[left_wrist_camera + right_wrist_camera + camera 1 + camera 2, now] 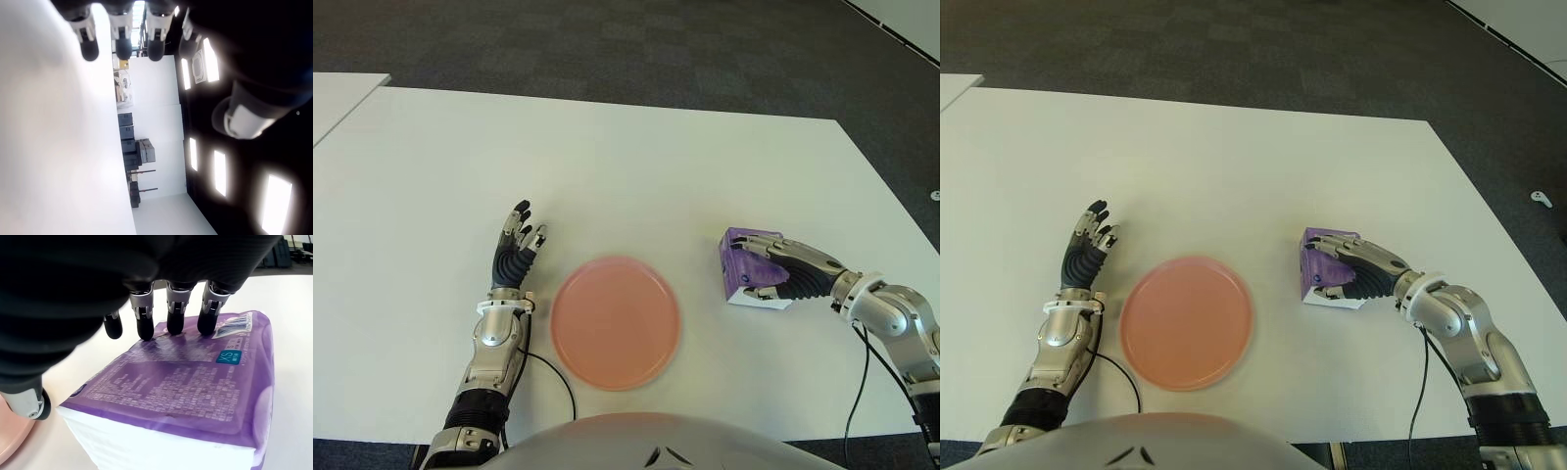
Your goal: Put the tissue paper into the plate.
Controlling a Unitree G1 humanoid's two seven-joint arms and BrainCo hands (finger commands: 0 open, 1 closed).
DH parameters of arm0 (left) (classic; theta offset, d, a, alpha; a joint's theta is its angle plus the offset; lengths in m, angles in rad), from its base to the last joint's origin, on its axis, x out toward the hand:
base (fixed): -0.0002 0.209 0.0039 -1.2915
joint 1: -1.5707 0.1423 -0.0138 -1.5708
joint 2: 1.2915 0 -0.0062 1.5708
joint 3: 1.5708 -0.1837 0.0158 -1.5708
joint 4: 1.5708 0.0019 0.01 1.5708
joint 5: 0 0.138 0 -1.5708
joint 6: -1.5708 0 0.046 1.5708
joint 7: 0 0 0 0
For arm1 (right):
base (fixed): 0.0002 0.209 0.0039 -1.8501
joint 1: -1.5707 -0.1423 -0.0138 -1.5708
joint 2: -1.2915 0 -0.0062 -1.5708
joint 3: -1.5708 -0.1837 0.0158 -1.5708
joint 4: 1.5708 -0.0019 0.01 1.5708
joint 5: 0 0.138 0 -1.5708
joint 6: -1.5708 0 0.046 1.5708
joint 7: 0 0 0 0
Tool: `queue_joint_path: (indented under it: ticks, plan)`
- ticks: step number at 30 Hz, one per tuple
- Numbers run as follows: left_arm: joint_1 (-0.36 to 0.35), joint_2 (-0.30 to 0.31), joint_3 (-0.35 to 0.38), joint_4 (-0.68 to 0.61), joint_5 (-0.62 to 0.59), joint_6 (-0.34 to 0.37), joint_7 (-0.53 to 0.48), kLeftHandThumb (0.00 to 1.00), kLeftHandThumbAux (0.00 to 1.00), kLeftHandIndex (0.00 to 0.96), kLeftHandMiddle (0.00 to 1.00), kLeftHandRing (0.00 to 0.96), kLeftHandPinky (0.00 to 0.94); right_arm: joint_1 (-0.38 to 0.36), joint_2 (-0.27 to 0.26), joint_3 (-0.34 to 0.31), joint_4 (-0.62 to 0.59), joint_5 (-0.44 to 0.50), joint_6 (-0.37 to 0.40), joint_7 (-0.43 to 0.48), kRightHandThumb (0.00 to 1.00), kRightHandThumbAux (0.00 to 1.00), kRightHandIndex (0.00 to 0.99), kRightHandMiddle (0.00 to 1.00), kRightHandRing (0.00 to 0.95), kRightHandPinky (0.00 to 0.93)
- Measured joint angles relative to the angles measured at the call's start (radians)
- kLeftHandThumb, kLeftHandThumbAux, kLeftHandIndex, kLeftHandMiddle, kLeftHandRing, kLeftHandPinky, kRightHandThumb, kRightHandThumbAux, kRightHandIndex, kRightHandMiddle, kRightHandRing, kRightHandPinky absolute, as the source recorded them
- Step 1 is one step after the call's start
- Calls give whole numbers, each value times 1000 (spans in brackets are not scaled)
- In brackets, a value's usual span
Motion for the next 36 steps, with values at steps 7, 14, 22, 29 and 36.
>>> queue_joint_path:
  ticks: [7, 14, 22, 29, 36]
  plan:
    - [0, 3, 2, 0, 0, 9, 0, 0, 562, 0, 0, 0, 0, -56, -1, 34, 83, -42, 7, -59, 0, 404, 0, 0, 0, 0]
    - [-1, 4, 2, 0, 0, 9, 0, 0, 563, 0, 0, 0, 0, -103, -6, 63, 154, -68, 7, -103, 14, 431, 0, 0, 0, 0]
    - [0, 10, 3, -2, 0, 11, -1, 0, 566, 0, 0, 0, 0, -106, -32, 69, 195, -70, 9, -140, 25, 428, 0, 0, 0, 0]
    - [4, 14, 5, -14, 0, 27, -1, 0, 579, 0, 0, 0, 0, -71, -44, 53, 166, -61, 26, -144, 17, 422, 0, 0, 0, 0]
    - [9, 17, 8, -25, -2, 43, -1, 0, 577, 0, 0, 0, 0, -18, -56, 31, 136, -43, 29, -144, 9, 429, 0, 0, 0, 0]
